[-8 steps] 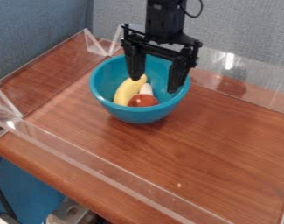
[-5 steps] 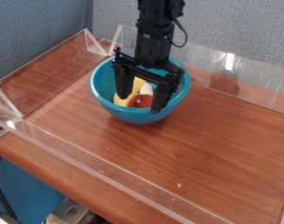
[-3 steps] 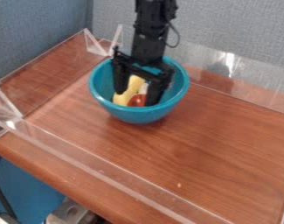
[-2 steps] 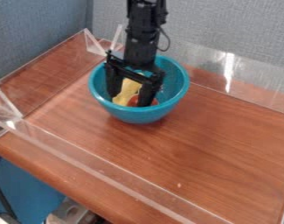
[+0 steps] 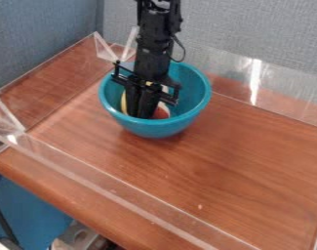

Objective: Remove the yellow object from the blue bowl and put it on the table

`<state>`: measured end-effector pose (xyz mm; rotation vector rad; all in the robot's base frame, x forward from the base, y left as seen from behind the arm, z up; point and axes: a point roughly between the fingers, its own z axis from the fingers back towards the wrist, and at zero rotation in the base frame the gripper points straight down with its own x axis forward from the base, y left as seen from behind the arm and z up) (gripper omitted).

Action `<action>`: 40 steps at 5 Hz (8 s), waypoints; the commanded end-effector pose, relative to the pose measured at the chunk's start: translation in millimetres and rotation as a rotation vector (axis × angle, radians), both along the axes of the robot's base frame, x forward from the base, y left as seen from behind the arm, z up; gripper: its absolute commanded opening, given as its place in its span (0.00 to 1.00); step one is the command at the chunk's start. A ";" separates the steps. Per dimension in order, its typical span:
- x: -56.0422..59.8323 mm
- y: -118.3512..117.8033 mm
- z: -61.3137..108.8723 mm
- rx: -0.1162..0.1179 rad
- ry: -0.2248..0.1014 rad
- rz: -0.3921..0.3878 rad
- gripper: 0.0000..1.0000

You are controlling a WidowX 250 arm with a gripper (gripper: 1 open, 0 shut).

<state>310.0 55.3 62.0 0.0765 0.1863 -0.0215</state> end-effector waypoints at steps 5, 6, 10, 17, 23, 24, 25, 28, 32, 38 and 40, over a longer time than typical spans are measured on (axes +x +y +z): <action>22.2 26.1 38.0 0.008 -0.166 -0.099 0.00; 16.5 38.0 32.8 0.023 -0.148 -0.079 1.00; 11.1 12.6 77.4 0.062 -0.228 -0.071 1.00; 15.9 17.6 49.4 0.028 -0.217 -0.031 0.00; 34.1 -66.2 98.4 -0.086 -0.338 -0.385 1.00; 28.0 -54.5 82.9 -0.075 -0.325 -0.379 1.00; 25.4 -42.7 73.6 -0.054 -0.313 -0.292 1.00; 23.6 -32.5 41.1 -0.013 -0.243 -0.113 1.00; 27.7 -77.0 98.6 -0.042 -0.351 -0.208 0.00; 43.9 25.0 5.7 0.016 -0.276 0.101 1.00; 55.2 17.7 -20.7 0.005 -0.270 0.115 1.00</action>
